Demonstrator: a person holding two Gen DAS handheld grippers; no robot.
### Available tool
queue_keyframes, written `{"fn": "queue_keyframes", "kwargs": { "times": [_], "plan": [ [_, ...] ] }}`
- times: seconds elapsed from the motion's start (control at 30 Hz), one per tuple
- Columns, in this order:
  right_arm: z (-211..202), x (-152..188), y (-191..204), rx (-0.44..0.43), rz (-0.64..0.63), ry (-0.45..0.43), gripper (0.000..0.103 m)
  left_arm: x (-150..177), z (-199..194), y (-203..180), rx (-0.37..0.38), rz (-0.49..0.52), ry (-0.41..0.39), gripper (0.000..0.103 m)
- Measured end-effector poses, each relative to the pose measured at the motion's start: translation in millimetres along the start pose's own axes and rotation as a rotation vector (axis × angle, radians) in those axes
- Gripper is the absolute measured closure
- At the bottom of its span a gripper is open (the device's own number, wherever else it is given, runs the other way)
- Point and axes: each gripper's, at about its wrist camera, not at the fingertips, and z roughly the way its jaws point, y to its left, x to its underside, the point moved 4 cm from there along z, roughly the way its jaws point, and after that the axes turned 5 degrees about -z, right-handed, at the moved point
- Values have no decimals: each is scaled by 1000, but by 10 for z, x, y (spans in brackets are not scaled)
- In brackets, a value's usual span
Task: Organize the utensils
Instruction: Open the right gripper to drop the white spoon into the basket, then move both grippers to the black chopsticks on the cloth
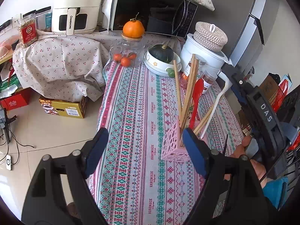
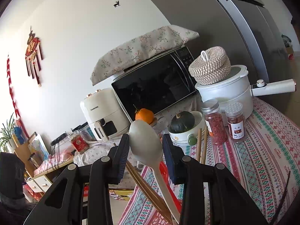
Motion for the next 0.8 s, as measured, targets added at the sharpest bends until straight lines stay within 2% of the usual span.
{"fn": "queue_keyframes", "kwargs": {
  "times": [0.07,0.17,0.4,0.57,0.8],
  "plan": [
    [2,34,-2,-3,3,13,62,-4,12,16,-2,-3,6,21],
    [-51,-8,21,-12,-5,28,51,11,42,7,-1,-3,19,21],
    [-301,-345,21,27,-95,113,43,101,92,-139,25,24,66,18],
    [-554,-484,-163,107,-136,198,36,222,126,-301,47,63,112,16],
    [-923,-436,-591,227,-125,300,30,376,131,-589,67,119,151,9]
  ]
}}
